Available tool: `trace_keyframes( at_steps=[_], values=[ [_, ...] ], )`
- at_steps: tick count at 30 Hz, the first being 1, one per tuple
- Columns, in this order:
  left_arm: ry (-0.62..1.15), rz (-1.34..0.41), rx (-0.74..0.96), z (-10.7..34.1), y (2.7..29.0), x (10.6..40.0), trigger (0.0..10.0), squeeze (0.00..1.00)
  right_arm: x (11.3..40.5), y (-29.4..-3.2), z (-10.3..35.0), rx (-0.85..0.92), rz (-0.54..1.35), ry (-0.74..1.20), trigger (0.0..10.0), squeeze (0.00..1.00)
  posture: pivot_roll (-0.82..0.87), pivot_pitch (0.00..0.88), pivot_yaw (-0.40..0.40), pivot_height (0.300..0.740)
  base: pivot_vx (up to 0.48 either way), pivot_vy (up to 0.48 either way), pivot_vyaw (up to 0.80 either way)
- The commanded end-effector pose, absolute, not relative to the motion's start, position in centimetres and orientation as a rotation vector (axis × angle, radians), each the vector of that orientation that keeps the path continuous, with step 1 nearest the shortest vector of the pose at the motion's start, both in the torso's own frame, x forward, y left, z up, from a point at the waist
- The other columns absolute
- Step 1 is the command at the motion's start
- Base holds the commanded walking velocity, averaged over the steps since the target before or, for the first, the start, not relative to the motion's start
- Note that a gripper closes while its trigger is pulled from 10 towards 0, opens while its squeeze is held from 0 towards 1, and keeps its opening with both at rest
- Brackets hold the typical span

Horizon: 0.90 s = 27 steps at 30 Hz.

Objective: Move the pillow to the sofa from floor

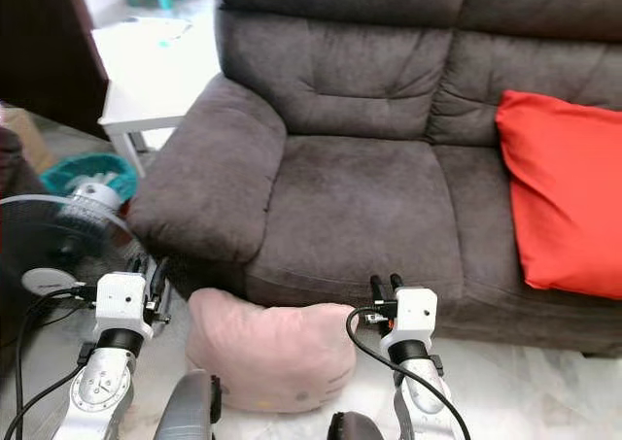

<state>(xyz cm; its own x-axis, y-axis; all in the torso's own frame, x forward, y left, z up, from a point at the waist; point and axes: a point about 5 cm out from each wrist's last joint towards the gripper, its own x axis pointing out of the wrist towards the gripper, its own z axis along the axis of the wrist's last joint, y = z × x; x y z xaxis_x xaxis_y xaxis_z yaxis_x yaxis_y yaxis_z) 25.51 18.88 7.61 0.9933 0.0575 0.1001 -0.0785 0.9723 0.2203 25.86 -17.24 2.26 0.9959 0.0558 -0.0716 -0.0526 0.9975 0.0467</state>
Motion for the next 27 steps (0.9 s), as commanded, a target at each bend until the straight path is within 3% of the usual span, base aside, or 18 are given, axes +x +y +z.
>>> trace_keyframes(
  at_steps=[1, 20, 27],
  values=[
    [-0.102, 0.057, 0.231, 7.86, 18.61, 25.52, 10.0, 0.00, 26.06, -17.46, 2.47, 0.047, 0.047, 0.058, 10.0, 0.00, 0.11, 0.068, -0.074, 0.630, 0.000, 0.000, 0.00],
    [-0.105, 0.058, 0.230, 7.90, 18.52, 25.64, 10.0, 0.00, 26.29, -17.39, 2.31, 0.046, 0.048, 0.076, 10.0, 0.00, 0.11, 0.070, -0.075, 0.630, 0.000, 0.000, 0.00],
    [-0.105, 0.061, 0.230, 7.90, 18.58, 25.67, 10.0, 0.00, 26.33, -17.35, 2.23, 0.046, 0.052, 0.081, 10.0, 0.00, 0.11, 0.070, -0.076, 0.586, 0.000, 0.000, 0.00]
  ],
)
